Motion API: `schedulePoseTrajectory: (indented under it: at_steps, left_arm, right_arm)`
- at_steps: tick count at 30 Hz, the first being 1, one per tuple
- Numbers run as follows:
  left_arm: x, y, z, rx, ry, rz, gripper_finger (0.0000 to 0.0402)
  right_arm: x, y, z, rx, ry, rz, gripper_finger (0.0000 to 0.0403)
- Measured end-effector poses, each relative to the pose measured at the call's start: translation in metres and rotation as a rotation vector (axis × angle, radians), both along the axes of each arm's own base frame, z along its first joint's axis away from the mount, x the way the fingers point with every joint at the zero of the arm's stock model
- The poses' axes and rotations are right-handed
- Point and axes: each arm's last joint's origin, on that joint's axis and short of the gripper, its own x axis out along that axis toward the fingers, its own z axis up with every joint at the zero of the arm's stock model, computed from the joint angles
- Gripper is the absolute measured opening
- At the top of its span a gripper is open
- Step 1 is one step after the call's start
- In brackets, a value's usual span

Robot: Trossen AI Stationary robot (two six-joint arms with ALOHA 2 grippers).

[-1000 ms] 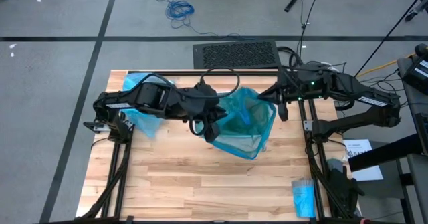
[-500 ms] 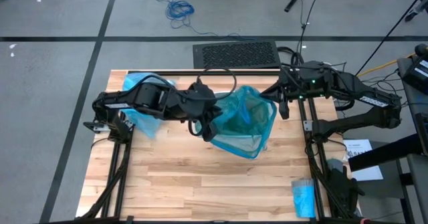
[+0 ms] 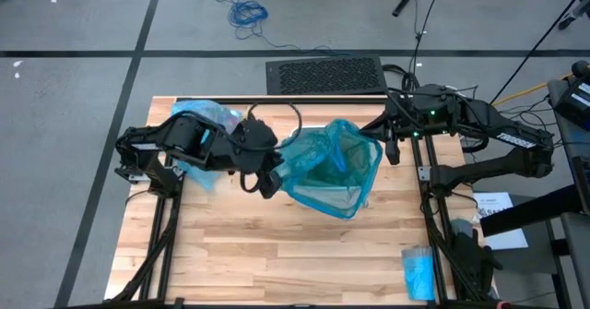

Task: Place trash/remove bag and relplace
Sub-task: Insert the new blue trash bag into the white trash bin

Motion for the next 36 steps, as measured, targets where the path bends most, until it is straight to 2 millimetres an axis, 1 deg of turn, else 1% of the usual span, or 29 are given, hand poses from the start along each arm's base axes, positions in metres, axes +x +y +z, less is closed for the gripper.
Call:
schedulePoseTrajectory:
  at_steps: [6, 11, 15, 18, 21, 24, 26, 29, 36]
  left_arm:
    - [-0.007, -0.013, -0.003, -0.044, 0.032, 0.019, 0.0056]
    - [-0.015, -0.017, -0.009, -0.058, 0.097, 0.078, 0.0056]
    - [-0.009, -0.020, -0.018, -0.048, 0.123, 0.082, 0.0056]
    - [-0.003, -0.020, -0.033, -0.066, 0.199, 0.075, 0.0056]
    - [0.005, -0.022, -0.054, -0.097, 0.291, 0.079, 0.0056]
    - [0.009, -0.022, -0.069, -0.062, 0.335, 0.101, 0.0056]
    - [0.012, -0.021, -0.072, -0.032, 0.310, 0.136, 0.0056]
    - [0.020, -0.018, -0.070, -0.015, 0.233, 0.151, 0.0056]
    - [0.043, -0.009, -0.054, 0.029, 0.024, 0.056, 0.0056]
  right_arm:
    - [-0.003, 0.001, 0.002, 0.001, -0.012, 0.006, 0.0004]
    - [-0.004, 0.002, 0.003, 0.012, -0.020, 0.021, 0.0004]
    - [-0.006, 0.002, 0.003, 0.022, -0.026, 0.016, 0.0004]
    - [-0.006, 0.002, 0.004, 0.023, -0.029, 0.015, 0.0004]
    - [-0.007, 0.002, 0.004, 0.023, -0.034, 0.016, 0.0004]
    - [-0.009, 0.003, 0.005, 0.022, -0.043, 0.018, 0.0004]
    - [-0.010, 0.003, 0.006, 0.021, -0.046, 0.018, 0.0004]
    - [-0.010, 0.003, 0.006, 0.030, -0.049, 0.035, 0.0004]
    - [-0.010, 0.003, 0.006, 0.049, -0.050, 0.031, 0.0004]
